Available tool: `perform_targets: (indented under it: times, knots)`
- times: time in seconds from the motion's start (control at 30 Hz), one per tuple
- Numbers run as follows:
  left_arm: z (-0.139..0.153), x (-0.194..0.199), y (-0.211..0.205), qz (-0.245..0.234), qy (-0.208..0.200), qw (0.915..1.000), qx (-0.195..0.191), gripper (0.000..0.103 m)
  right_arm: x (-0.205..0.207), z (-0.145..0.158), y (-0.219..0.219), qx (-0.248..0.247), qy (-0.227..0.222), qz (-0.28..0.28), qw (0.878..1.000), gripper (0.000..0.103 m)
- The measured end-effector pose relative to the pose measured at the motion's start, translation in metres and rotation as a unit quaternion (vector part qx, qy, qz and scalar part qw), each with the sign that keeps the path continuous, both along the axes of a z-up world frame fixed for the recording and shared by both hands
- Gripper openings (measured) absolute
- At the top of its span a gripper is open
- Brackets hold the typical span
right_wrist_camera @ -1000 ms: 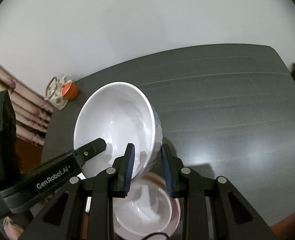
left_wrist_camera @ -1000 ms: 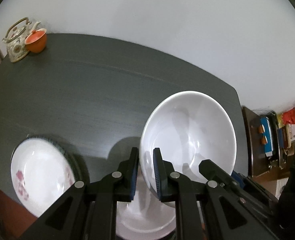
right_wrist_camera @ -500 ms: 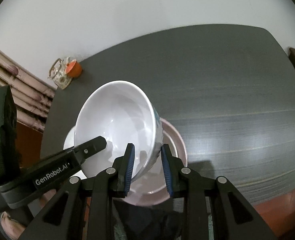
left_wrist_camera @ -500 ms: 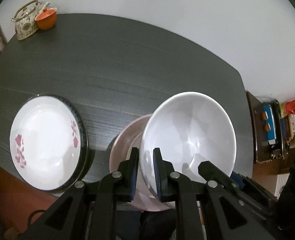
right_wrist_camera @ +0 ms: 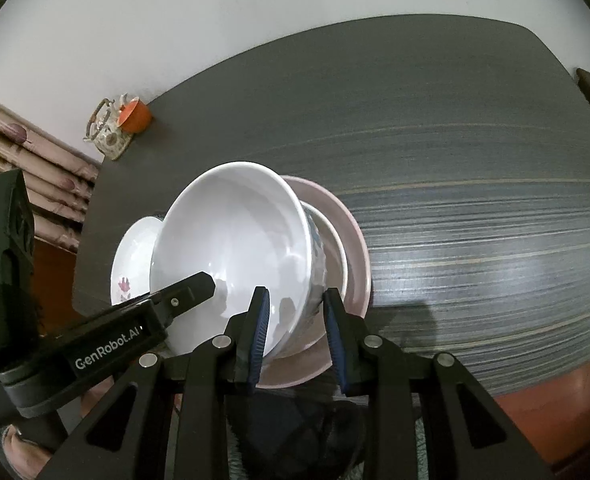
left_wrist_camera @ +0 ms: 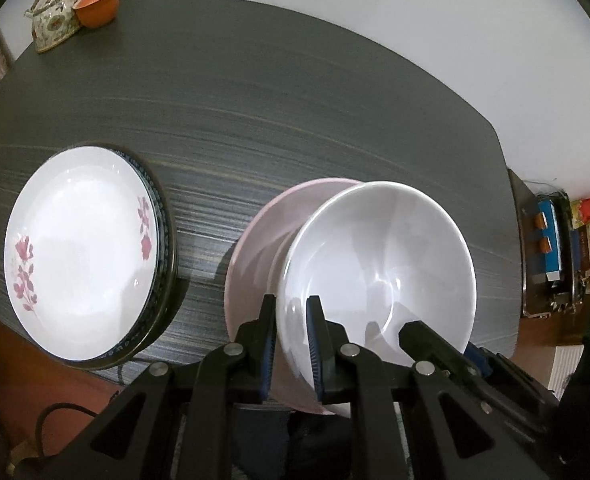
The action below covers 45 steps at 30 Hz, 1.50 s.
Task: Organize plates and bowls
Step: 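Carry the Dog bowl and lower it into the Rabbit bowl, then release the Dog bowl and grip the pink bowl rim with both tools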
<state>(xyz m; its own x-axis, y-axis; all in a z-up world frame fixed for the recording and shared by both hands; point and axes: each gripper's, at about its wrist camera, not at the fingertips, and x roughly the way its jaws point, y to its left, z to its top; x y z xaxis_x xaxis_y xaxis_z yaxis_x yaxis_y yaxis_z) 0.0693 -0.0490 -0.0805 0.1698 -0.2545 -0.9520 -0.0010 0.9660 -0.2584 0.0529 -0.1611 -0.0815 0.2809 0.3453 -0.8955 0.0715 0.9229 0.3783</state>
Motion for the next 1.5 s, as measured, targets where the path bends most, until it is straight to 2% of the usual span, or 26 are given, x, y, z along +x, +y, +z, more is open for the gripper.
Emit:
perform_targets:
  times: [0.3,0.47,0.87,1.1,1.4,1.5]
  knots:
    - [0.000,0.002,-0.007,-0.001,-0.007,0.9999,0.012,0.015,0.009,-0.010,0.004,0.004,0.011,0.004,1.000,0.027]
    - [0.005,-0.004,0.004,-0.009,-0.020,0.9994,0.027,0.015,0.010,-0.010,0.004,0.004,0.009,0.006,1.000,0.027]
    - [0.004,-0.004,0.005,-0.010,-0.025,0.9988,0.040,0.015,0.003,-0.005,0.007,-0.021,-0.003,0.005,1.000,0.032]
    - [0.004,-0.002,0.009,-0.009,-0.023,0.9991,0.035,0.016,0.002,-0.006,0.004,-0.021,-0.005,0.009,1.000,0.033]
    - [0.009,0.000,0.023,-0.002,-0.017,0.9998,0.008,0.017,0.000,-0.005,0.001,-0.014,-0.003,0.011,1.000,0.039]
    - [0.013,0.002,0.032,0.003,-0.017,0.9998,-0.006,0.022,0.000,-0.004,-0.002,-0.011,0.000,0.009,1.000,0.041]
